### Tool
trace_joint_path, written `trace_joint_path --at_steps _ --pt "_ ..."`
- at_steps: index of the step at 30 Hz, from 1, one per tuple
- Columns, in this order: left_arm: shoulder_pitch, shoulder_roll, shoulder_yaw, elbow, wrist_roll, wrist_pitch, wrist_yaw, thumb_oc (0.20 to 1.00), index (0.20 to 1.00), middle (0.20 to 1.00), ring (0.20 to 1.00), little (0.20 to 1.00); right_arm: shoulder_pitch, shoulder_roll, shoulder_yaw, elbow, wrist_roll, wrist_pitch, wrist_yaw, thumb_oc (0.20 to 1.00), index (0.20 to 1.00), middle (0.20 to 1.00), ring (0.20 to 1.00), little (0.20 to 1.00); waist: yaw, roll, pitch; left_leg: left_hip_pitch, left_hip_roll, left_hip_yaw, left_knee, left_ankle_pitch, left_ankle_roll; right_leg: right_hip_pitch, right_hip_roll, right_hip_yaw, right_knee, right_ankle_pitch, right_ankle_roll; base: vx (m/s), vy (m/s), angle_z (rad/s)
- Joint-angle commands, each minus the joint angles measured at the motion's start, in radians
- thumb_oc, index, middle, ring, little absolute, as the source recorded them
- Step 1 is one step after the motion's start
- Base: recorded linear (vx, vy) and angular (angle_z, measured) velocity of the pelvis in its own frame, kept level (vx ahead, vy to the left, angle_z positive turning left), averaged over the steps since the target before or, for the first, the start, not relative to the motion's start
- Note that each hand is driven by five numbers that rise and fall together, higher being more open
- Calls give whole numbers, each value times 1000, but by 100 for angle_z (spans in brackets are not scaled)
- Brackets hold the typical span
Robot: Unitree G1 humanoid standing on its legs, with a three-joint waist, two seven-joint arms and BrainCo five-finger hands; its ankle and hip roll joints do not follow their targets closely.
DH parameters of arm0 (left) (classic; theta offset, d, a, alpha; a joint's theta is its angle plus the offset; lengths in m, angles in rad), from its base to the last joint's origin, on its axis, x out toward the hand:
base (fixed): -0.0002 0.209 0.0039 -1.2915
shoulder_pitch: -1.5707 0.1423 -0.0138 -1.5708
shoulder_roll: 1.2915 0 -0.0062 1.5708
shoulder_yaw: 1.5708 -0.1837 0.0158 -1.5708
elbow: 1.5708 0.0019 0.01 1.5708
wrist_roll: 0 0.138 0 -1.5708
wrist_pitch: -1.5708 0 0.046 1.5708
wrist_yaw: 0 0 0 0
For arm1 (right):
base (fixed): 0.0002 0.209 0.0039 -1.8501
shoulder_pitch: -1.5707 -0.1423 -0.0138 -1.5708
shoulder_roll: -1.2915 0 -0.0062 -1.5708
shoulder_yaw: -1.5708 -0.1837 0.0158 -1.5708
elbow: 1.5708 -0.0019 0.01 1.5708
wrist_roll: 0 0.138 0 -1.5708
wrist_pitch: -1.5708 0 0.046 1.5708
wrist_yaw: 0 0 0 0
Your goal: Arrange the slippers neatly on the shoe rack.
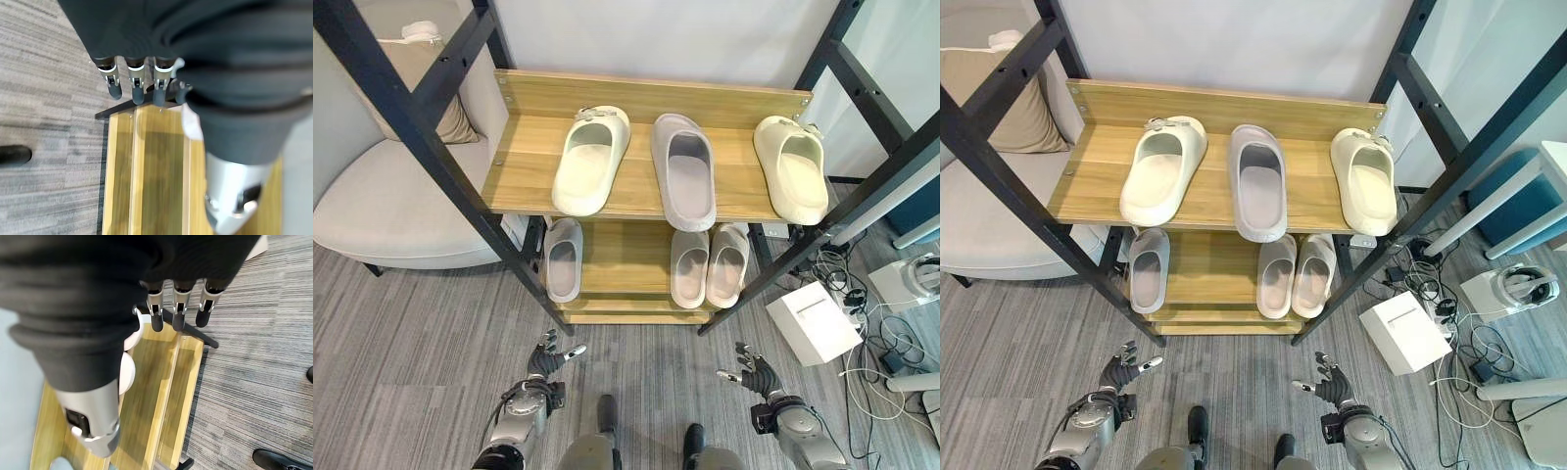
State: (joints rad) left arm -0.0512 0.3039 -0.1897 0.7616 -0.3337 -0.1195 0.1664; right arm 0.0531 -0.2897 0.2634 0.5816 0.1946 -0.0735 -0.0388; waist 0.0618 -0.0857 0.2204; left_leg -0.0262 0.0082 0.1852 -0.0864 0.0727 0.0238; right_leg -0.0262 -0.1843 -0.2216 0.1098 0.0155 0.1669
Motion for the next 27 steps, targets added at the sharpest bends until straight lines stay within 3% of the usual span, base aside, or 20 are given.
trace_joint_path --at_steps 1,5,6,7,9,13,19,24,27 --pt "-16 -19 19 -41 1 -36 3 1000 1000 1000 1000 1000 -16 -32 0 -36 -22 -21 -3 1000 1000 1000 1000 1000 19 0 -19 12 41 -16 -1 -13 -62 -7 5 -21 -64 69 11 21 -59 0" --pt "-3 -22 20 -40 6 -31 -8 1000 1000 1000 1000 1000 -5 -45 1 -35 -25 -25 -2 1000 1000 1000 1000 1000 13 0 -15 22 49 -48 14 2 -79 36 84 19 -132 30 -26 21 -144 10" --pt "-3 -24 16 -43 5 -30 -13 1000 1000 1000 1000 1000 -4 -49 -3 -25 -21 -25 -2 1000 1000 1000 1000 1000 12 1 -12 16 52 -58 42 -1 -84 47 92 18 -143 26 -33 -12 -265 19" --pt "-2 -32 7 -45 4 -27 -23 1000 1000 1000 1000 1000 3 -64 -17 -14 -5 -30 -6 1000 1000 1000 1000 1000 8 1 2 -30 56 -86 150 -15 -103 65 97 -5 -154 23 -49 -39 -180 42" --pt "-7 -37 -2 -43 2 -28 -25 1000 1000 1000 1000 1000 6 -69 -19 -10 -5 -30 -8 1000 1000 1000 1000 1000 5 4 5 -49 58 -98 163 -9 -113 75 95 -22 -161 24 -51 -33 -68 60" --pt "3 -47 -22 -47 12 -26 -28 1000 1000 1000 1000 1000 24 -92 -43 -28 -3 -27 -9 1000 1000 1000 1000 1000 -6 8 -6 -66 106 -110 105 36 -139 80 72 -46 -170 33 -36 4 50 18" --pt "3 -61 -38 -44 18 -21 -29 1000 1000 1000 1000 1000 15 -82 -37 -66 -28 -22 -13 1000 1000 1000 1000 1000 -24 31 -37 -4 88 -103 13 24 -127 80 55 -40 -162 24 -26 67 106 15" --pt "-3 -44 -20 -57 36 -29 -20 1000 1000 1000 1000 1000 6 -117 5 -317 -157 -45 0 1000 1000 1000 1000 1000 -20 22 -39 26 68 -80 8 -3 -103 74 34 -9 -151 33 -13 37 108 -6" --pt "0 -28 10 -60 59 -33 -21 1000 1000 1000 1000 1000 41 -183 -26 -548 -206 -77 40 1000 1000 1000 1000 1000 -30 15 -46 41 63 -69 -1 -12 -98 73 29 5 -151 38 -4 26 51 -4"
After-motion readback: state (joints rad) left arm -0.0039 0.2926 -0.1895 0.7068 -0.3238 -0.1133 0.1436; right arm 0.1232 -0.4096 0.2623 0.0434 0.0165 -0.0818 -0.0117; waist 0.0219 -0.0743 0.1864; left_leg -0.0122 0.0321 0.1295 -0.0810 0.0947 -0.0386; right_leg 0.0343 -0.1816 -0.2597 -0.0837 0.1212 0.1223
